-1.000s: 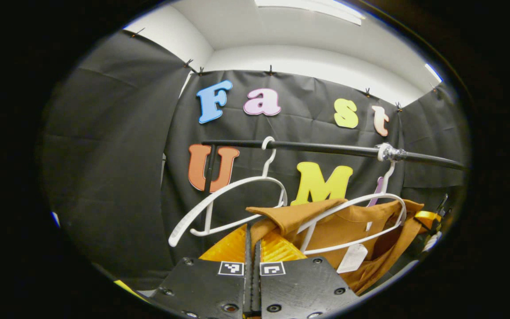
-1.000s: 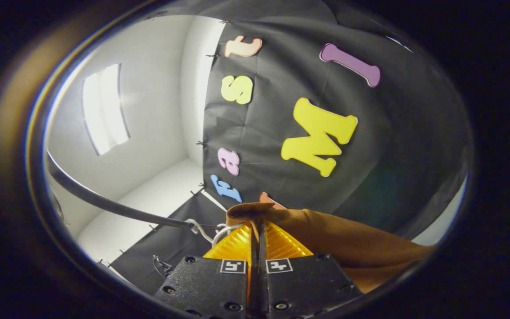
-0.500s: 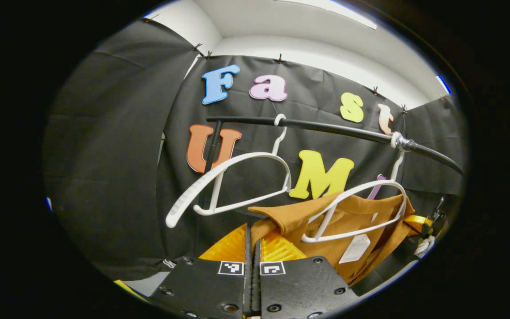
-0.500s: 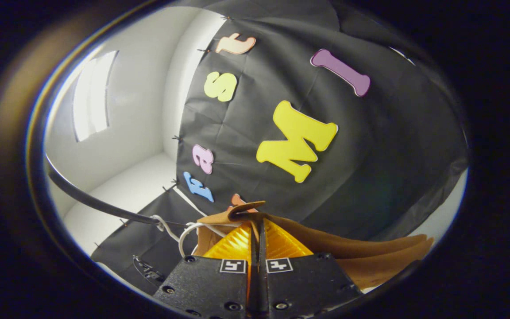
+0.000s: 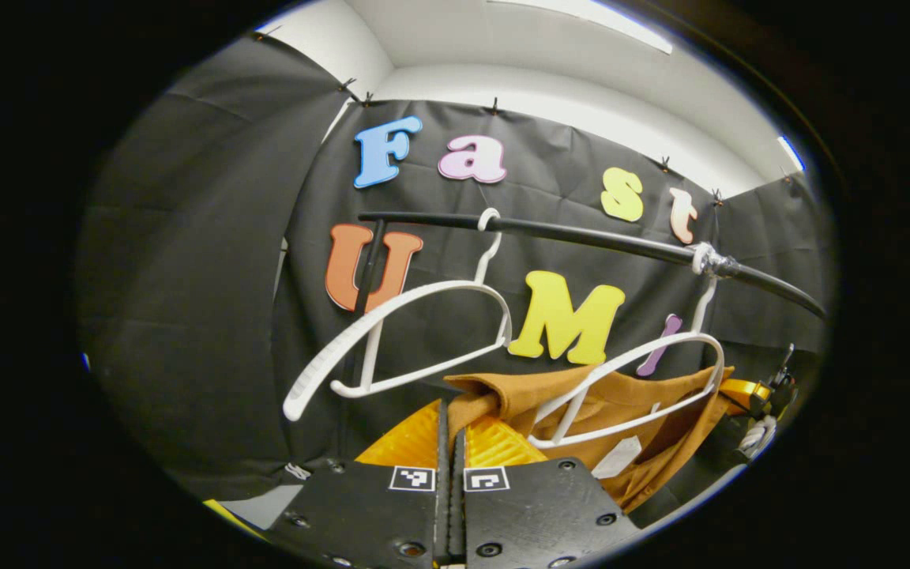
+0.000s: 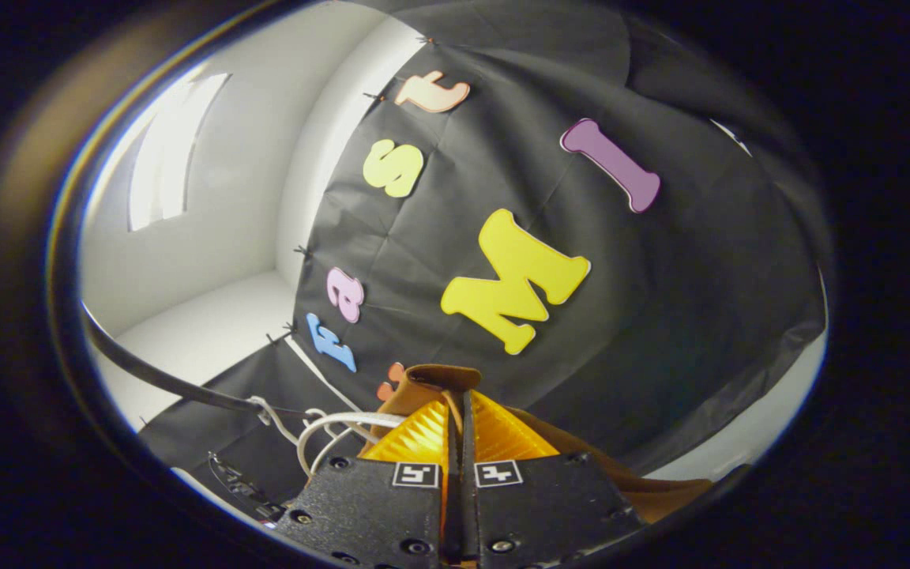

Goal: Grasp the clothes on the hanger with both hands and then place them into the laundry hamper below.

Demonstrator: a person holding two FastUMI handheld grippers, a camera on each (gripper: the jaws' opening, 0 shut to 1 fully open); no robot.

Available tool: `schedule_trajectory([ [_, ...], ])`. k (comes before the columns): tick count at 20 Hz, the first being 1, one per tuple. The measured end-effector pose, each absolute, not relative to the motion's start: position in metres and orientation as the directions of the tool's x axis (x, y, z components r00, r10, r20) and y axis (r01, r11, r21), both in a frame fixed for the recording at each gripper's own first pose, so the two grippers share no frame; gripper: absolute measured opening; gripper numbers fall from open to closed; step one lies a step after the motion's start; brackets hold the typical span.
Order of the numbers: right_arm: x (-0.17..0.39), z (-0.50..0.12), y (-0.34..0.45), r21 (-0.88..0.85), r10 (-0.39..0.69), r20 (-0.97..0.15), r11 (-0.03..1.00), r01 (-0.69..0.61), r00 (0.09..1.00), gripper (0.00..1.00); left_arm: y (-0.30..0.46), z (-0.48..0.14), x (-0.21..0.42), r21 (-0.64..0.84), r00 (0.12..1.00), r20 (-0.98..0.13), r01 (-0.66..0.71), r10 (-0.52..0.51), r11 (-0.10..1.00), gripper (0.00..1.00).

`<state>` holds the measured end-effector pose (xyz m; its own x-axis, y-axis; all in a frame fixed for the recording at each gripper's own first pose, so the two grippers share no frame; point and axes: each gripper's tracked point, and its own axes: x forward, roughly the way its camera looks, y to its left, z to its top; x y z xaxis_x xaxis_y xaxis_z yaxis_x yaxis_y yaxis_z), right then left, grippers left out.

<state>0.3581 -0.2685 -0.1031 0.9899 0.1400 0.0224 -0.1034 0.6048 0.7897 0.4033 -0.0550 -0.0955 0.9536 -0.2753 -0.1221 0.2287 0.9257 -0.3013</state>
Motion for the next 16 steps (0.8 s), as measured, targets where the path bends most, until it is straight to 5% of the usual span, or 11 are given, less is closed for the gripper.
schedule_trajectory([
  [5, 0.346, -0.15, -0.259, 0.83, 0.158, -0.06, 0.557, -0.039, 0.986, 0.03, -0.057, -0.125, 0.392, -0.318, 0.952, -0.158, 0.204, -0.264, 0.926, 0.0],
  [16, 0.301, -0.189, -0.199, 0.757, 0.271, -0.172, 0.652, -0.049, 0.947, 0.03, -0.055, -0.179, 0.341, -0.249, 0.933, -0.281, 0.156, -0.225, 0.956, 0.05],
])
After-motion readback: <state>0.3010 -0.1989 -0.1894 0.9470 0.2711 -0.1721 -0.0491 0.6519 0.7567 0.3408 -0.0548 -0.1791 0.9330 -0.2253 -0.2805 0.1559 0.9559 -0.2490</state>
